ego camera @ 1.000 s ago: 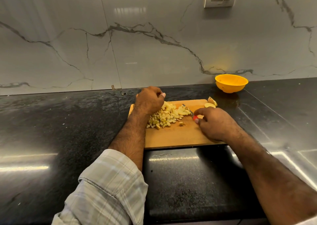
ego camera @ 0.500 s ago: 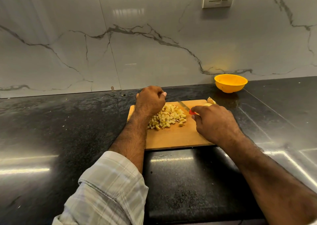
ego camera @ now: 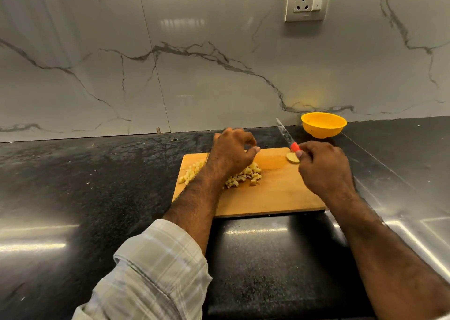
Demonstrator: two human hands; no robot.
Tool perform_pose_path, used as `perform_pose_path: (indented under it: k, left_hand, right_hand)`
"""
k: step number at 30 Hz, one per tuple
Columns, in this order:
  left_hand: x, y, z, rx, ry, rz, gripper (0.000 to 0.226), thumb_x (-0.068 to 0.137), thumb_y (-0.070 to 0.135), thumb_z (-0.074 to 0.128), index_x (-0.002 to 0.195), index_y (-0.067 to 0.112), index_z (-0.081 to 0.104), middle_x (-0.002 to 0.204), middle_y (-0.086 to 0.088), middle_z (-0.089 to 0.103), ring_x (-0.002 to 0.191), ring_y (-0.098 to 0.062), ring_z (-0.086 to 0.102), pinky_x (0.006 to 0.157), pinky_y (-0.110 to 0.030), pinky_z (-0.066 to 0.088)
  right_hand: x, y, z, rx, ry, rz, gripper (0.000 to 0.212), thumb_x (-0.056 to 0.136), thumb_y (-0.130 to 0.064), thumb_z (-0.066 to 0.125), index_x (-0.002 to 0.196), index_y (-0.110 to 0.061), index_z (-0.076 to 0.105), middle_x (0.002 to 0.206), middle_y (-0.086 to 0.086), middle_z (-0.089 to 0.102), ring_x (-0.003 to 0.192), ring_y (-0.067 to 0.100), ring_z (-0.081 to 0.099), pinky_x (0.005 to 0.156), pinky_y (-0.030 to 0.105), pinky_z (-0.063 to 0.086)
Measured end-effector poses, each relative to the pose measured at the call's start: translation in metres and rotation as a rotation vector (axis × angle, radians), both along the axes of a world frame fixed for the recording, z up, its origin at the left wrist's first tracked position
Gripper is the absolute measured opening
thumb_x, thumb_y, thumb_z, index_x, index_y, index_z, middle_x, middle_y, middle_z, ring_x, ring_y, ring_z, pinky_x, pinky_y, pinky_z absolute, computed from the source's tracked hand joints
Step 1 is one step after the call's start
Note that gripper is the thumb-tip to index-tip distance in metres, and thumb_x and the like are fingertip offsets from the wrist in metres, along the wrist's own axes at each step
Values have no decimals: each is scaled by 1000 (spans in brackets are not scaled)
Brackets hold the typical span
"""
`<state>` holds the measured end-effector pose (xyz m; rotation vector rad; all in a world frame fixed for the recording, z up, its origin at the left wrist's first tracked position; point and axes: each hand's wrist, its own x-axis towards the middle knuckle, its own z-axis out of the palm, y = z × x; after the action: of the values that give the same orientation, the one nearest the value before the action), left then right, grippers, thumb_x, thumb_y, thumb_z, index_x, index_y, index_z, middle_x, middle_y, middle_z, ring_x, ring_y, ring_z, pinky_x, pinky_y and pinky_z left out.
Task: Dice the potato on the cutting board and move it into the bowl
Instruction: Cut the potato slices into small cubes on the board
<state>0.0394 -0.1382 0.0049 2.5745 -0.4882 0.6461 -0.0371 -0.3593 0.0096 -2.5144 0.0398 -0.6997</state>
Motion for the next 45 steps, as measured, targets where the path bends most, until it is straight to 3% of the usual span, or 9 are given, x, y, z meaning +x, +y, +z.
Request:
perform_pose_path:
  k: [8, 15, 20, 26, 33, 37, 45]
  left_hand:
    - [8, -82, 6, 300, 309, -64, 51, 94, 59, 67, 136, 29, 63, 145, 2, 60, 137, -23, 49, 116, -57, 35]
    - [32, -114, 6, 375, 420, -47, 58, 93, 64, 65, 138, 26, 62, 142, -3, 55, 134, -26, 48, 113, -60, 37]
    - [41, -106, 12, 342, 437, -30, 44, 87, 56, 74, 118, 26, 64, 123, 2, 61, 118, -21, 55, 109, -60, 39]
    - [39, -71, 13, 349, 484, 2, 44, 85, 66, 75, 110, 31, 66, 112, 10, 64, 115, -15, 55, 115, -64, 27]
    - [16, -47, 12, 339, 454, 11, 56, 87, 71, 69, 127, 30, 68, 124, 9, 63, 126, -16, 51, 114, -60, 26]
    - [11, -36, 7, 238, 420, -40, 48, 94, 61, 68, 132, 32, 67, 129, 11, 63, 128, -15, 52, 112, -56, 25]
    - [10, -35, 6, 236, 421, -32, 36, 96, 55, 69, 123, 31, 73, 125, 13, 62, 125, -14, 53, 108, -53, 25]
  right_hand:
    - [-1, -16, 6, 31, 140, -184, 28, 94, -25, 66, 119, -13, 72, 107, 13, 70, 94, 30, 63, 69, 36, 45]
    - [-4, -21, 12, -25, 187, -222, 33, 92, -39, 70, 115, -15, 70, 106, 11, 68, 91, 27, 62, 64, 33, 42]
    - [-4, -20, 13, -38, 182, -177, 27, 94, -38, 66, 111, -18, 70, 100, 8, 68, 88, 25, 64, 64, 35, 49]
    - [-9, -1, 17, -137, 387, -59, 34, 94, -35, 67, 126, -22, 66, 115, 7, 63, 94, 22, 62, 75, 37, 58]
    - [-10, 6, 21, -210, 546, 28, 43, 97, -36, 62, 138, -26, 59, 133, 6, 58, 109, 22, 60, 91, 42, 59]
    - [-11, 7, 20, -271, 585, 67, 51, 98, -46, 62, 145, -28, 54, 146, 5, 53, 126, 25, 56, 100, 43, 56]
    - [-15, 14, 24, -289, 506, 93, 47, 98, -37, 59, 144, -30, 57, 141, 5, 58, 121, 24, 58, 95, 41, 57]
